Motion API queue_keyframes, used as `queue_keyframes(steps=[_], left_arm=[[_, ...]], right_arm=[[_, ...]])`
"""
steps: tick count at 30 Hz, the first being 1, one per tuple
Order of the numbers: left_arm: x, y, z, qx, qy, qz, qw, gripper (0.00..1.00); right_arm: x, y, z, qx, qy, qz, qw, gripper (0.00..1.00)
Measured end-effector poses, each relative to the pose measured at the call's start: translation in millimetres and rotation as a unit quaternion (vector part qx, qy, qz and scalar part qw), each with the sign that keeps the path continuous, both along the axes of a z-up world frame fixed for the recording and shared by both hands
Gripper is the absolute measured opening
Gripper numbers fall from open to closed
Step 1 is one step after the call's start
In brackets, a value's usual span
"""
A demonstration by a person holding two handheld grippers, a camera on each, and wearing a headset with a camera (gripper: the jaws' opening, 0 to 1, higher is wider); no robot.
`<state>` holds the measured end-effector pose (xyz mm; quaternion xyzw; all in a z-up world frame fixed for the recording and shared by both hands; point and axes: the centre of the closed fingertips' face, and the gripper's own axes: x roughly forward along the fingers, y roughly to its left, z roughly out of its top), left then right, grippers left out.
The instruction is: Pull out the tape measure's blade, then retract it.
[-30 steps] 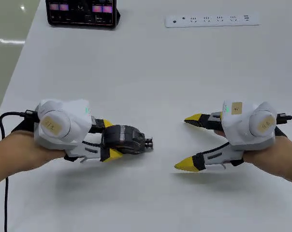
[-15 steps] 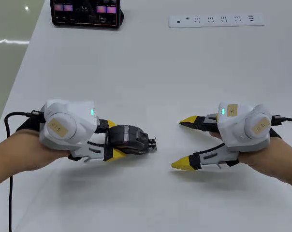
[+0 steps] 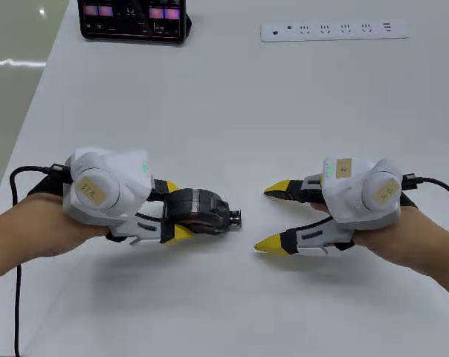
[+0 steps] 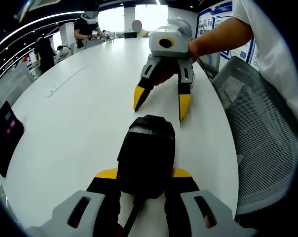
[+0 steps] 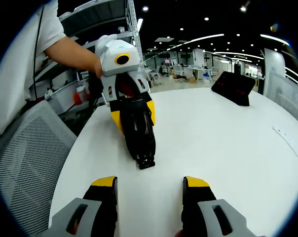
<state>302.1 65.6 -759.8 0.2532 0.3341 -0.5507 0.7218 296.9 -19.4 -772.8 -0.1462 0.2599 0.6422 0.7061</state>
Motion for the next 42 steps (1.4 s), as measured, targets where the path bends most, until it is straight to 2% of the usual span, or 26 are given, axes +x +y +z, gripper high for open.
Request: queue_keyframes(steps=[12,20,29,36,42], left_arm=[[6.5,-1.5,0.0,0.01,-0.012,-0.019,0.9997,0.29],[8.3,-2.6,0.0,0.008,-0.013,-0.023,0.9996,0.29],[8.9,-1.7,-1.0,0.013,-0.013,-0.023,0.9995,0.29],[9.6,-1.2,-1.8,0.015,-0.015,-0.025,0.9995,0.29],[9.8,-1.0,-2.1,0.017,-0.014,-0.025,0.9994,0.29]], right_arm=[[1.2,16.9,0.1,0.012,-0.013,0.024,0.9996,0.36],[4.5,23.7,-2.2,0.015,-0.02,0.028,0.9993,0.25],[8.0,31.6,-3.7,0.015,-0.031,0.038,0.9987,0.19],[6.0,35.2,-3.7,0.02,-0.03,0.045,0.9984,0.13],[5.9,35.6,-3.6,0.023,-0.035,0.048,0.998,0.13]])
